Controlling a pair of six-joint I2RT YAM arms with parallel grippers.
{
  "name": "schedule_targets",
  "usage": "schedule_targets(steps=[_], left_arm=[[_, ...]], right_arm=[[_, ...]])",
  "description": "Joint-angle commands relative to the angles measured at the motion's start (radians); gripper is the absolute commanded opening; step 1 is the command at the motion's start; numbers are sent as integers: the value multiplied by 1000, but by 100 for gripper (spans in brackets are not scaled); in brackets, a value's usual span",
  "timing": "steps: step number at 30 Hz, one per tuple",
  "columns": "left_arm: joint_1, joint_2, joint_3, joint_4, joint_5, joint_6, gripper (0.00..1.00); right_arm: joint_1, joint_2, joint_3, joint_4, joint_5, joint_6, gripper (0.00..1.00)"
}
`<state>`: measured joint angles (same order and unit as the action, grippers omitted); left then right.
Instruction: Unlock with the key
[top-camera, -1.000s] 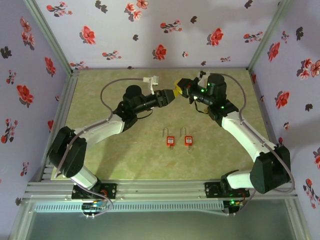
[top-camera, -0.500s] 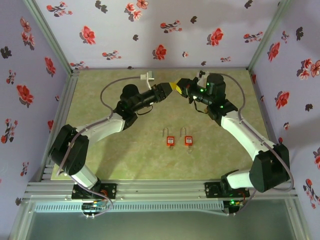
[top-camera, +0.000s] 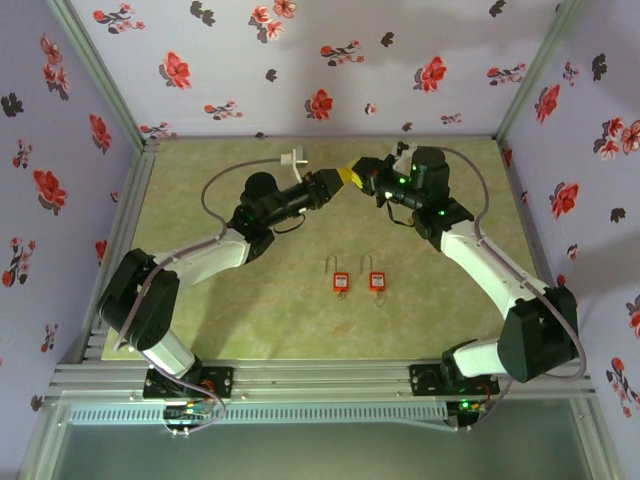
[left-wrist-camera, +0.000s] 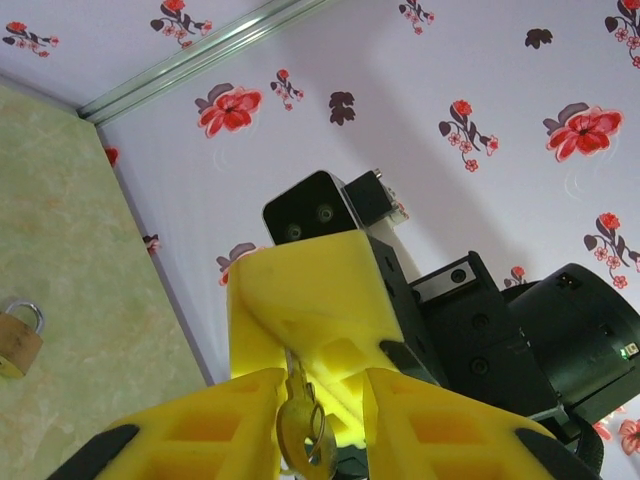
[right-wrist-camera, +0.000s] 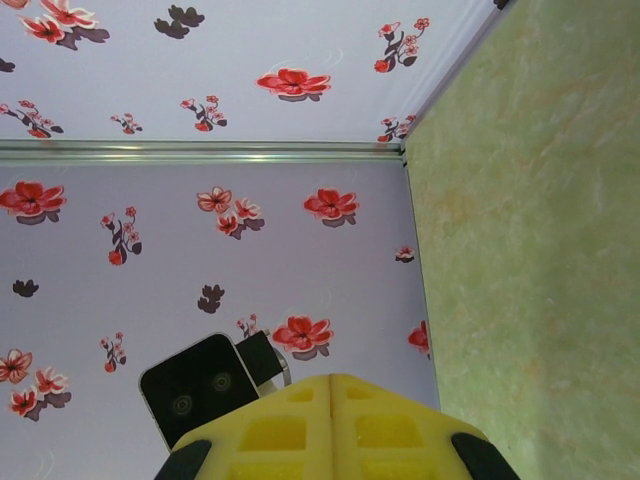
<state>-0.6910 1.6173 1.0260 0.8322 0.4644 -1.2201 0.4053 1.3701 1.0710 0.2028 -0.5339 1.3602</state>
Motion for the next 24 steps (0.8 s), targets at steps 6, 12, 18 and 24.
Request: schedule_targets(steps=[6,12,18,24], left_arm=[[-7,1,-23,72,9,-32,19],[-5,18,-29,106,11,-54,2],[-4,22,-37,125,21,-57,0],[-2,-13,-49,93,17,17,0]], right_arm=[[6,15,29,8,2,-30,0],[8,15,30,6,2,-30,0],[7,18,24,7,3,-40,0],[-2,-4,26,-49,18,-89,12]])
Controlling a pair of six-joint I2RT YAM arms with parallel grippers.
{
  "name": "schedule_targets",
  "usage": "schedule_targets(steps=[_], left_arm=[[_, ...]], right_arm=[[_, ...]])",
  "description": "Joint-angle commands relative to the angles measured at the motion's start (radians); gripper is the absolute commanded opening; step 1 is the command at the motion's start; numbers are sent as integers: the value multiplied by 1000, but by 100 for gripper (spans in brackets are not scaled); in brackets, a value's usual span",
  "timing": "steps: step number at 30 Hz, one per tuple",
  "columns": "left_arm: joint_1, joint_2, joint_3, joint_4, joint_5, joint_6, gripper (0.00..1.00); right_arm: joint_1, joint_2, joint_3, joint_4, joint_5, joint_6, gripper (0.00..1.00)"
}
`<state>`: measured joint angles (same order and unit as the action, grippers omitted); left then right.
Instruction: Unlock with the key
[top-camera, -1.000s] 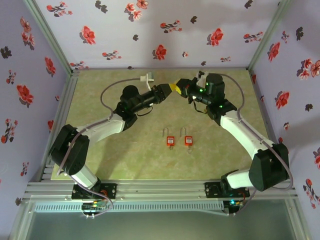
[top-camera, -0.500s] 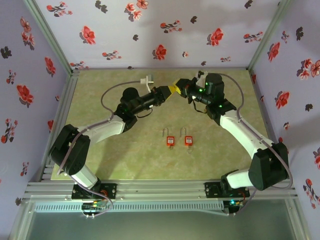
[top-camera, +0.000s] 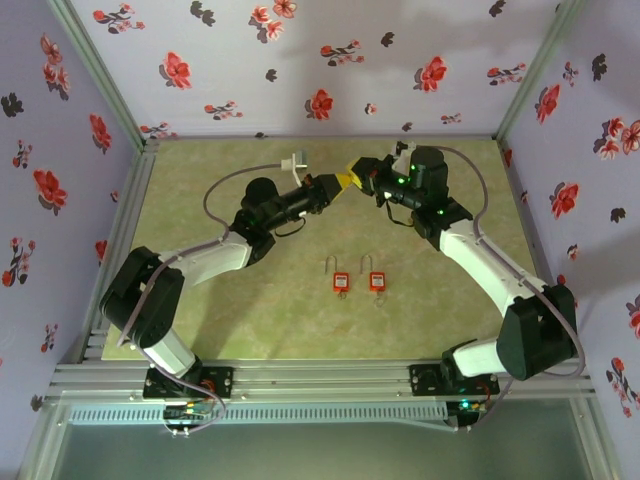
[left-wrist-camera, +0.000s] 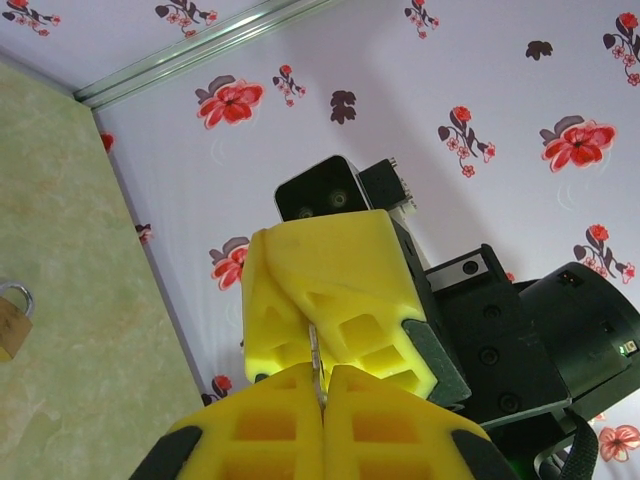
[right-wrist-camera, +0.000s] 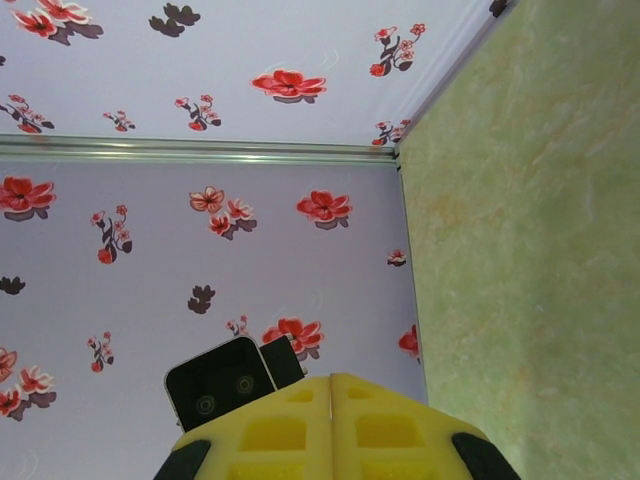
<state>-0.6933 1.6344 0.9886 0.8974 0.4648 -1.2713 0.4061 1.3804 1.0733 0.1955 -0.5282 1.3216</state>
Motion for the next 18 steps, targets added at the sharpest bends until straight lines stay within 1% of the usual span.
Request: schedule_targets(steps=[1,2,3,4,6,8,10,11,14,18], left_arm=[[-1,-39,-17,21,14,89,0],[-6,-52,-28,21,4,121,0],[-10,-70,-45,20,-17,158,0],[-18,-89,-62,20,-42,193,0],[-41,-134,-102,27,-102,292,0],[-68,-172,-134,39,-158,393,0],[-87,-192,-156,57,-194,460,0],[-95,-198,-161,58,-209,477,0],[-115,-206,-158,55,-236,518,0],[-147,-205,-144,49,-270,558,0]], right_arm=[[-11,-21,29,-76,22,-70,23],[-20,-31,42,-143,35,-108,40],[-35,-38,70,-238,50,-160,50],[-49,-43,101,-340,69,-218,56],[-83,-52,176,-587,146,-356,65],[-121,-47,230,-782,230,-453,73],[-173,-24,257,-931,281,-506,74],[-204,-3,258,-987,287,-522,75],[-268,68,248,-1083,303,-567,76],[-303,179,226,-1122,362,-617,76]])
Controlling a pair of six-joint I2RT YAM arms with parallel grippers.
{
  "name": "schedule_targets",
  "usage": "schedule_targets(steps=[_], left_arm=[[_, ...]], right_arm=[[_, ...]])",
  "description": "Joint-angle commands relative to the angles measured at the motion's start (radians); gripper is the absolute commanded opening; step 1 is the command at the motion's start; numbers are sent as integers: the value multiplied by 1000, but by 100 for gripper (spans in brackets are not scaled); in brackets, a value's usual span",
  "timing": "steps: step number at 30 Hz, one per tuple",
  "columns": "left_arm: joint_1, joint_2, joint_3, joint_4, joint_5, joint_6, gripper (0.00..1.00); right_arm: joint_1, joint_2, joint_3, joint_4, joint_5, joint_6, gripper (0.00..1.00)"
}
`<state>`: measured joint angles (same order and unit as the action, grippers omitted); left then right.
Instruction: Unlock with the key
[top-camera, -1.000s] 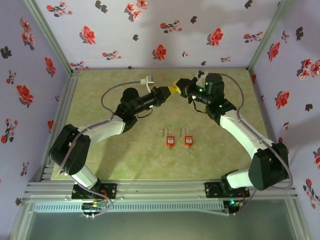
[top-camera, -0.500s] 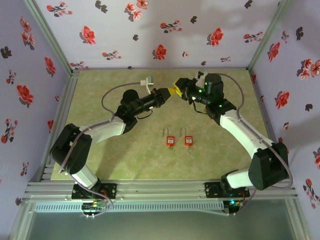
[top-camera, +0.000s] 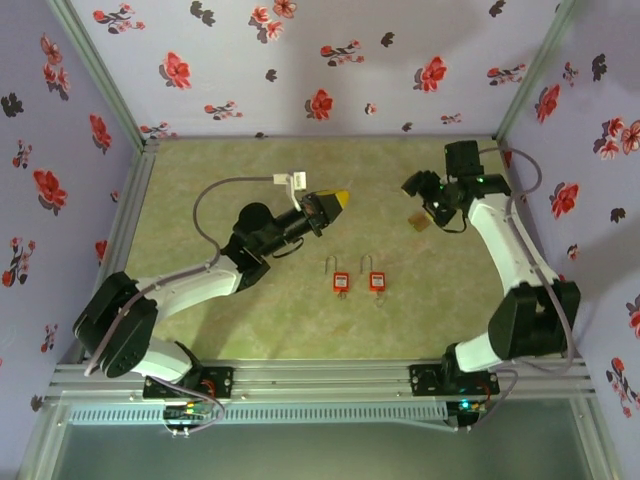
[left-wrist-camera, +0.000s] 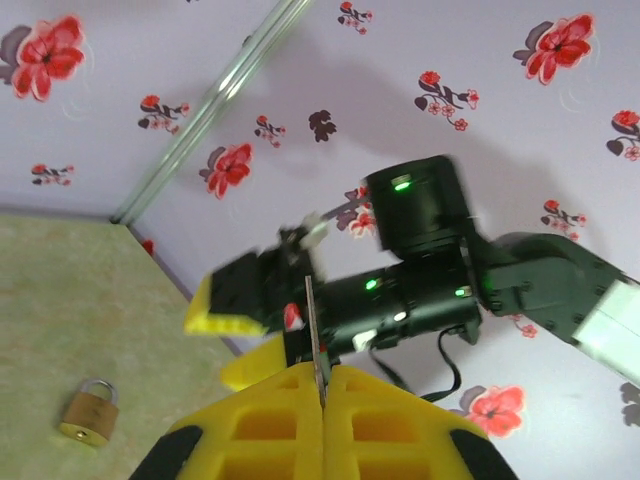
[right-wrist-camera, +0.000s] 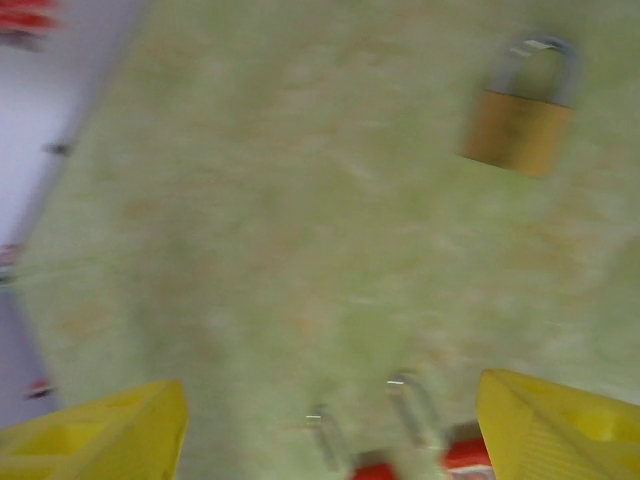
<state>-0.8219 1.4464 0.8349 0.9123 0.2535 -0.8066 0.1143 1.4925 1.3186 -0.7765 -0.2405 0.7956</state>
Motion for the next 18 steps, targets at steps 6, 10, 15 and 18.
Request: schedule_targets(steps=[6,10,15,18], left_arm=[[-33,-17,-5,63,-71,88,0],[-39,-19,-25,80,-68,72,0],[-48,-36,-68,92,-69,64,0],[-51,-46,-99,96,-73,51,0]], right_arm=[[-27,227,17,-156,166,-114,76],[-34,339,71,-156,213,-104,74],[-39,455,164,-99,200,-72,74],[-39,514,229,-96,201,-61,74]])
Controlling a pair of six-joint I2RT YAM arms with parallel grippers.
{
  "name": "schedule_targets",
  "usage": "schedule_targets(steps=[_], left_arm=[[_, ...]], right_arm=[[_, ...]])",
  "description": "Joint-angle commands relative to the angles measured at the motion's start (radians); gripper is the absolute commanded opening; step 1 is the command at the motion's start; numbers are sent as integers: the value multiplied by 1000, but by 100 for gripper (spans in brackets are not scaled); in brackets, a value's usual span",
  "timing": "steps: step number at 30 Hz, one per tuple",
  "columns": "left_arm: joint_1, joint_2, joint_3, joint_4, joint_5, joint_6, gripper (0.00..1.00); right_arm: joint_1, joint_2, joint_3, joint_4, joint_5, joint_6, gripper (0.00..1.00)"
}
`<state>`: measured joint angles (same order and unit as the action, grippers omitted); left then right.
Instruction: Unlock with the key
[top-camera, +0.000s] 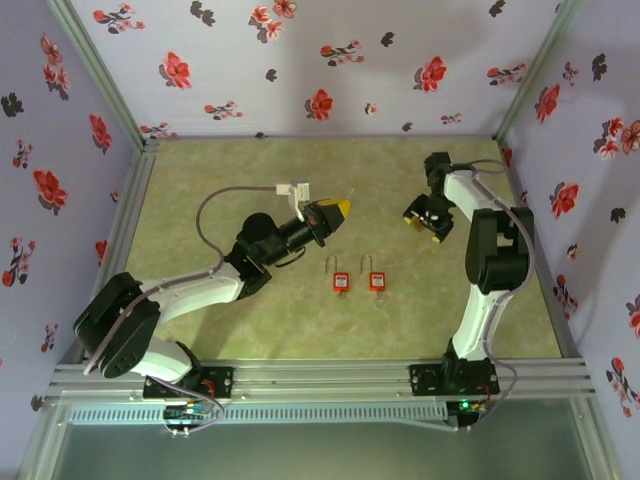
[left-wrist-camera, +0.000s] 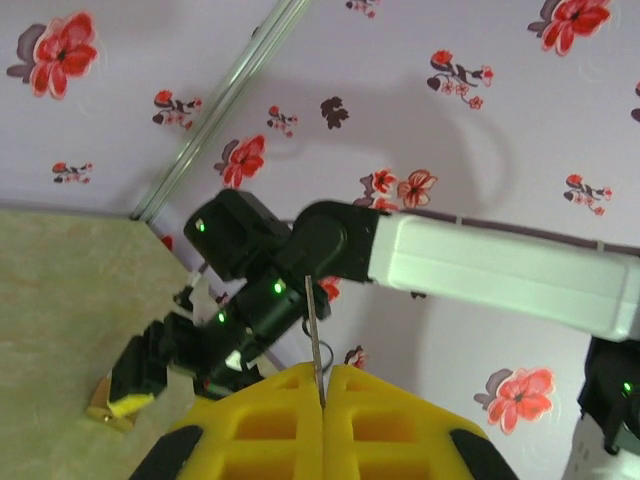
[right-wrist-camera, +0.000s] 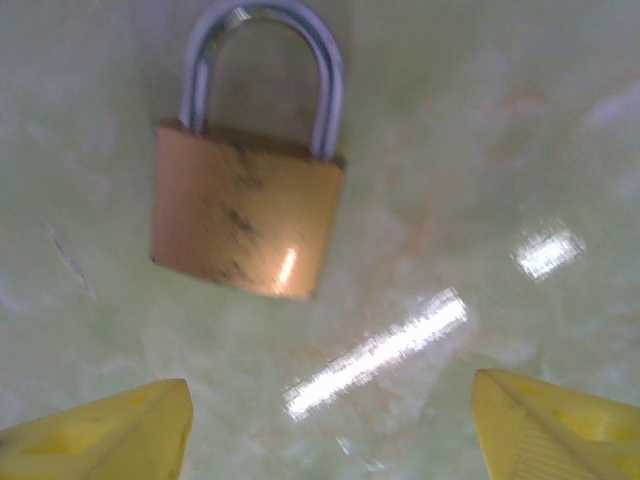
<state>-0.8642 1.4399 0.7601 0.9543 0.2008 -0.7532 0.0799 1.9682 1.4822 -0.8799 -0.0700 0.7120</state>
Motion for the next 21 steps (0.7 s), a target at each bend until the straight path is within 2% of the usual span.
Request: schedule_targets(steps=[1,6,16,21], left_arm=[[-10,-44,-32,55,-21,-7,0],[-12,-67,-74,56,-50,-11,0],[-13,-64,-93,57,-63,-15,0],[-13,-52,-93,66,-62,-19,0]], right_arm=[[-5,56,83,6,35,24,74],[-6,142,152,-23,44,24,74],[-9,205,187,-11,51,41,72],[-9,242,205,-22,49,41,65]])
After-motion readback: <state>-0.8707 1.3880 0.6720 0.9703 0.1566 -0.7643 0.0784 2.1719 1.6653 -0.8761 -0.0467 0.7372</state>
